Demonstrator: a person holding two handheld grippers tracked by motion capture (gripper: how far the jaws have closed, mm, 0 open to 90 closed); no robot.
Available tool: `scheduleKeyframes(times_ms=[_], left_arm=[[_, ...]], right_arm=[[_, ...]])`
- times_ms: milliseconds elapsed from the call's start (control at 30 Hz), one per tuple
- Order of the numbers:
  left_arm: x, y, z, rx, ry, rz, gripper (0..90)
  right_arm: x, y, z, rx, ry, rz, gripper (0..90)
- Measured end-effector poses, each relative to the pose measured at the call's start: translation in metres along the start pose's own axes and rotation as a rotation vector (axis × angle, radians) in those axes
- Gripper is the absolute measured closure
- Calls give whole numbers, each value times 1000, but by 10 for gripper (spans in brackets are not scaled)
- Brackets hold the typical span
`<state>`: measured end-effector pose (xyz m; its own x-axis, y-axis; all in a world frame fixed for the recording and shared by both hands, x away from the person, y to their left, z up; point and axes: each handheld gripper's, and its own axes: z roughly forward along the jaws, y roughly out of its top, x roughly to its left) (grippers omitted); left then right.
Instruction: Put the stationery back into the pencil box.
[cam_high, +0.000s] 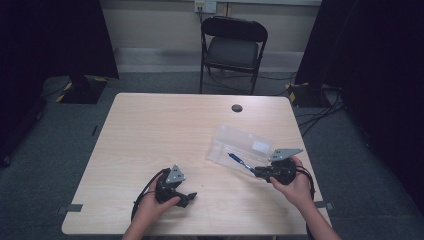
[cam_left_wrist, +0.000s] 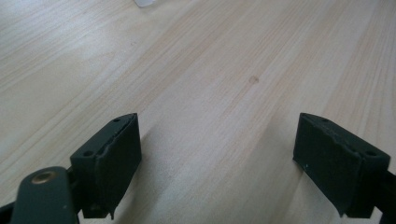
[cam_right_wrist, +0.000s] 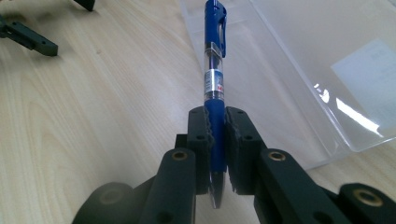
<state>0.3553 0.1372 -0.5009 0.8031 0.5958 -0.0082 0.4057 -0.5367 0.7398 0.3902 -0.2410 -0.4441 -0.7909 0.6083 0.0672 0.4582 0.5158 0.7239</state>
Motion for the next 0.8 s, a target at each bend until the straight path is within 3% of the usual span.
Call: scheduleKeyframes(times_ms=[800], left_arm=[[0,0,0,-3,1,-5,147]], right_arm=[[-14,12,14,8,-32,-15,810]])
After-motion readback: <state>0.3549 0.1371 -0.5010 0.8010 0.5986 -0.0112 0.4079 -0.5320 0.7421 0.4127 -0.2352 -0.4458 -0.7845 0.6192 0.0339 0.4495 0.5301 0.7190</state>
